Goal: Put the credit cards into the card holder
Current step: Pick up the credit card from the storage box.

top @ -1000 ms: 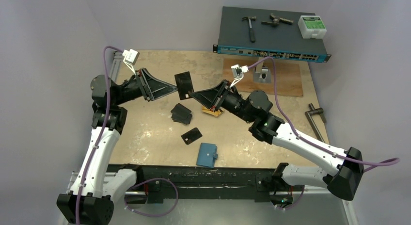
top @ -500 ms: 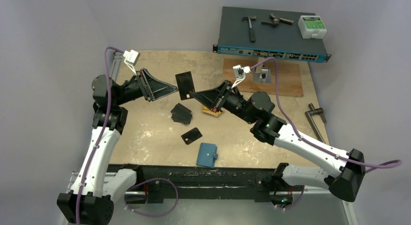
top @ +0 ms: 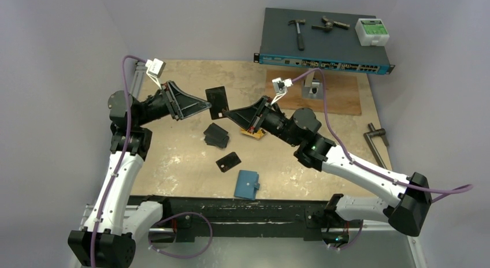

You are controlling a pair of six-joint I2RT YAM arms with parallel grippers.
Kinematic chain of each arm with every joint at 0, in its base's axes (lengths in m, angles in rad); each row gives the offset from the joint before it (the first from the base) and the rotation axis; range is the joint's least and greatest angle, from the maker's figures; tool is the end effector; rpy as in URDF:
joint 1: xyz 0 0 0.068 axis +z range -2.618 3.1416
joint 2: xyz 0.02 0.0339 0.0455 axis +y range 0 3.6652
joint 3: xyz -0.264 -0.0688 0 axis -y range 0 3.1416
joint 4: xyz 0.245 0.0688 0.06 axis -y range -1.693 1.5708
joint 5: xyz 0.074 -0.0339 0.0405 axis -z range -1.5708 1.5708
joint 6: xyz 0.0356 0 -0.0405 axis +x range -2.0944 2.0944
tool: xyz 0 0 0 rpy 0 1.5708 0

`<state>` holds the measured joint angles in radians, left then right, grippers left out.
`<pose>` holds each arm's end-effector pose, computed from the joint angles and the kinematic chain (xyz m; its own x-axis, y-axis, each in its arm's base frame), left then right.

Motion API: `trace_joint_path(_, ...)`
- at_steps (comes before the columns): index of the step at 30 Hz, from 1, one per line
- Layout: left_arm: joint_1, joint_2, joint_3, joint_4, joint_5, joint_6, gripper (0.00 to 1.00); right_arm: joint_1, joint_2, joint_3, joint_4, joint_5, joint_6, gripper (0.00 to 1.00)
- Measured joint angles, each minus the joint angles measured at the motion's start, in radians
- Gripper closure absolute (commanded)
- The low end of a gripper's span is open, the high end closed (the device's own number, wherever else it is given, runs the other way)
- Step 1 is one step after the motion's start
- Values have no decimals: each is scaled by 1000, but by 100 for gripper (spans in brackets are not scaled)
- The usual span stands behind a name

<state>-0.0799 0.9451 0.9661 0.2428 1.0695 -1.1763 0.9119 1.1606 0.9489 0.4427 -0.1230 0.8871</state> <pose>0.1939 -0.0468 0.4164 -0.7146 -0.3878 -0.5822 0.5791 0.1389 -0.8034 0.1639 0.2188 0.3878 -0.5765 0.5122 -0.6367 -0.6505 0.1838 0.7369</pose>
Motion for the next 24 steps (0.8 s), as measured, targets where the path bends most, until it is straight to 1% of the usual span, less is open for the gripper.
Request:
trace_joint_path(2,0,-1,-2,11,0,-10,68,2,11,0,4,0,5,100)
trace_joint_path(8,0,-2,-22,31,-2,-21,86,5,18,0,20,-2,11,100)
trace_joint_path(9,0,-2,-22,31,-3,-21,91,6,18,0,23,-2,11,100)
trace_joint_path(10,-1,-2,-23,31,-3,-21,93,6,18,0,26,-3,11,100)
trace_joint_path(16,-1,-2,-23,24,-6,-18,97,13,20,0,45,-27,10,100)
trace_joint_path(17,-1,-2,-23,25,-6,-18,97,13,23,0,45,-31,10,99)
trace_joint_path(19,-1,-2,-23,23,-6,-17,99,13,30,0,46,-42,10,90)
trace_joint_path(21,-1,-2,-23,21,-4,-18,99,14,36,0,42,-53,8,78)
trace_joint_path(24,-2,-3,-23,18,-2,-17,100,17,48,16,14,-70,-3,66)
